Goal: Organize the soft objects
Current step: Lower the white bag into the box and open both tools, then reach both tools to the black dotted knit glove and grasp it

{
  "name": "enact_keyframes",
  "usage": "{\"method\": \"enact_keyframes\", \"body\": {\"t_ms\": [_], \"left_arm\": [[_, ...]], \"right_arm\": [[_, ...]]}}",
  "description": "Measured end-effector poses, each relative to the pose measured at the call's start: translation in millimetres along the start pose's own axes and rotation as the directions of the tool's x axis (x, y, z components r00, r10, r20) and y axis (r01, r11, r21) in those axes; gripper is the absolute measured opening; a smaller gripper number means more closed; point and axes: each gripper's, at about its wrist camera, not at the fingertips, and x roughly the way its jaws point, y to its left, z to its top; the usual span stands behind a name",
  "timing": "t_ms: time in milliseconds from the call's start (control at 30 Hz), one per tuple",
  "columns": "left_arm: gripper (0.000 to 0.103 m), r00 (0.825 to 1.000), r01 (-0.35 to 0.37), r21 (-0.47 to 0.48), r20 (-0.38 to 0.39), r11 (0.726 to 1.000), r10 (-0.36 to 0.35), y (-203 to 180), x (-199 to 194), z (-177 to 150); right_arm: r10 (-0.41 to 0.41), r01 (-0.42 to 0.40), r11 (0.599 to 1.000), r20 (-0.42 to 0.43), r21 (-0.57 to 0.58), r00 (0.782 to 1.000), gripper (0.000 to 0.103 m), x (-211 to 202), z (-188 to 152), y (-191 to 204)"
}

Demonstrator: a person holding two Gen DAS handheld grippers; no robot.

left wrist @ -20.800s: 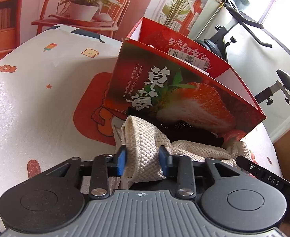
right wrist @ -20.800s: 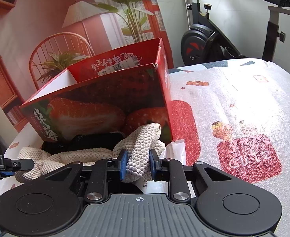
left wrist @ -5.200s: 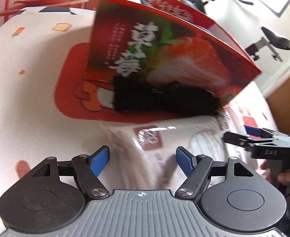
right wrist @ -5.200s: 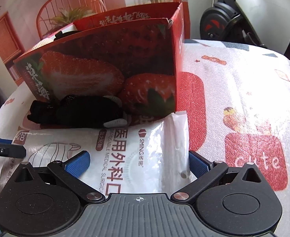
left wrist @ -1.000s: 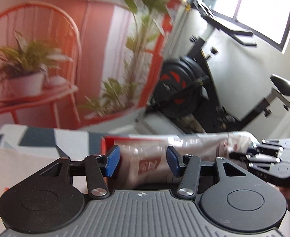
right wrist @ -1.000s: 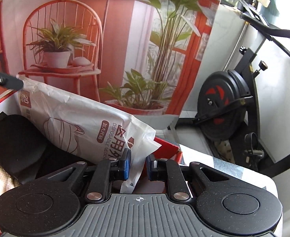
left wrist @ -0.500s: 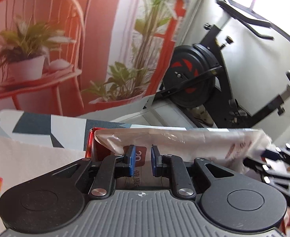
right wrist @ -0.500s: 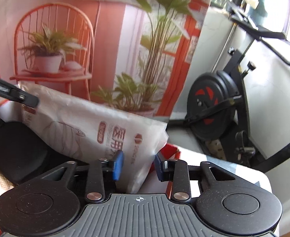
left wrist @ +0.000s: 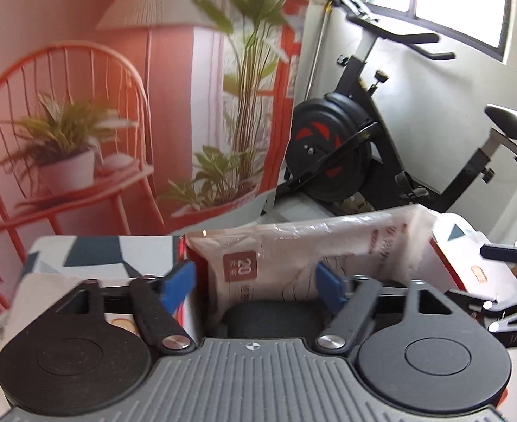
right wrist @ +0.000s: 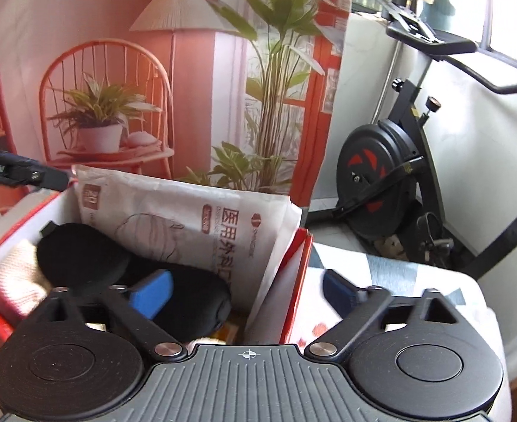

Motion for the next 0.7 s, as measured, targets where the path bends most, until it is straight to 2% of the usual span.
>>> {"method": "enact_keyframes", "body": {"t_ms": [67,167,233,333,400,533,700], "left_arm": [[0.094,1.000,0.004,0.019,0.023,1.000,-0.004,-2,-21,-13],[0.096,0.999,0.041,0.043,0.029,0.998,-0.042,-5,-47,-36],[0.101,0.997,0.073,0.054,0.031,0.996,-0.075,-7,-61,-55],[0.102,0.993,0.111,0.041,0.029,0.993,-0.112,-3,-77,-84],[0.102,0.991,0.131,0.027,0.023,0.991,-0.132,1,-80,-103],[0.102,0.992,0.124,-0.023,-0.026,0.992,-0.124,9,-69,-132],[0.097,0.988,0.134,-0.113,-0.061,0.985,-0.142,18,-47,-151]], "right_arm": [[0.013,-0.013,1.000,0.019,0.025,1.000,0.102,-13,-8,0],[0.036,-0.040,0.996,0.049,0.084,0.998,0.103,-30,-23,-2],[0.048,-0.056,0.991,0.068,0.120,0.997,0.103,-41,-34,-4],[0.051,-0.067,0.986,0.107,0.154,0.993,0.103,-60,-57,-4],[0.045,-0.064,0.986,0.122,0.157,0.991,0.103,-69,-72,-3],[0.037,-0.058,0.983,0.123,0.172,0.992,0.103,-81,-102,3],[0.058,-0.073,0.969,0.069,0.236,0.996,0.102,-76,-135,10]]}}
